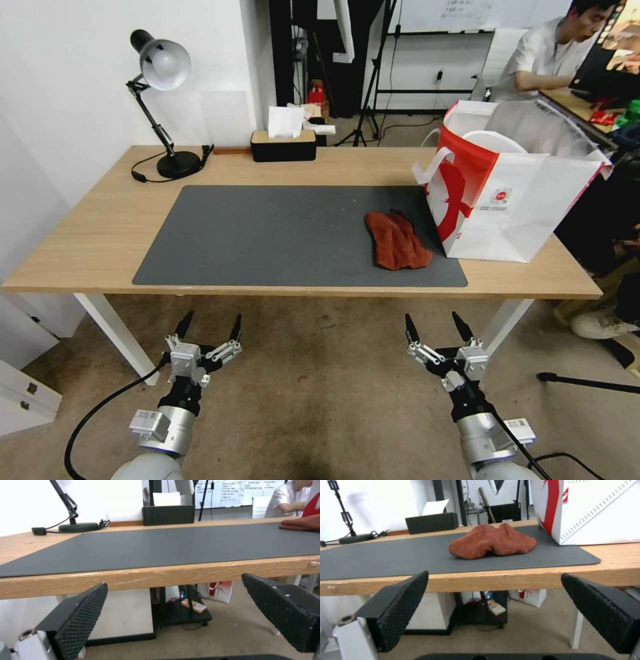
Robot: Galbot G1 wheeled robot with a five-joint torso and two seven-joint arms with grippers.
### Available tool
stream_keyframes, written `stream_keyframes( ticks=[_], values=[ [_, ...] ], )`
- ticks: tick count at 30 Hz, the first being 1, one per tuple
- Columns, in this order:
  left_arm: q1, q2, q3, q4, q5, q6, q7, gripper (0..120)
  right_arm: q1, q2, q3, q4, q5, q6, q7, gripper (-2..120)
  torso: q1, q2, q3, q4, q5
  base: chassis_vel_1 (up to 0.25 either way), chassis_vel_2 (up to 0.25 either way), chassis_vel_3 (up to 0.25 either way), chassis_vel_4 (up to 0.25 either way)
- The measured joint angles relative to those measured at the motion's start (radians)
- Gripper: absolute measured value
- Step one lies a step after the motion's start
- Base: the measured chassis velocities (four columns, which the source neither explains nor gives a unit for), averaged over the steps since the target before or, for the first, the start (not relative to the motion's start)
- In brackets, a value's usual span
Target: Sweep shrimp from table into container with towel, then put container into takeout bag.
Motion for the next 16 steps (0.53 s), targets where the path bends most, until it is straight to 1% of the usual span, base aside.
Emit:
stream_keyframes(
  ticks=[16],
  values=[
    [-0.001,0.001,0.001,0.000,-0.001,0.002,0.001,100,0.000,0.000,0.000,0.000,0.000,0.000,0.000,100,0.000,0.000,0.000,0.0000,0.0000,0.000,0.000,0.000,0.000]
  ],
)
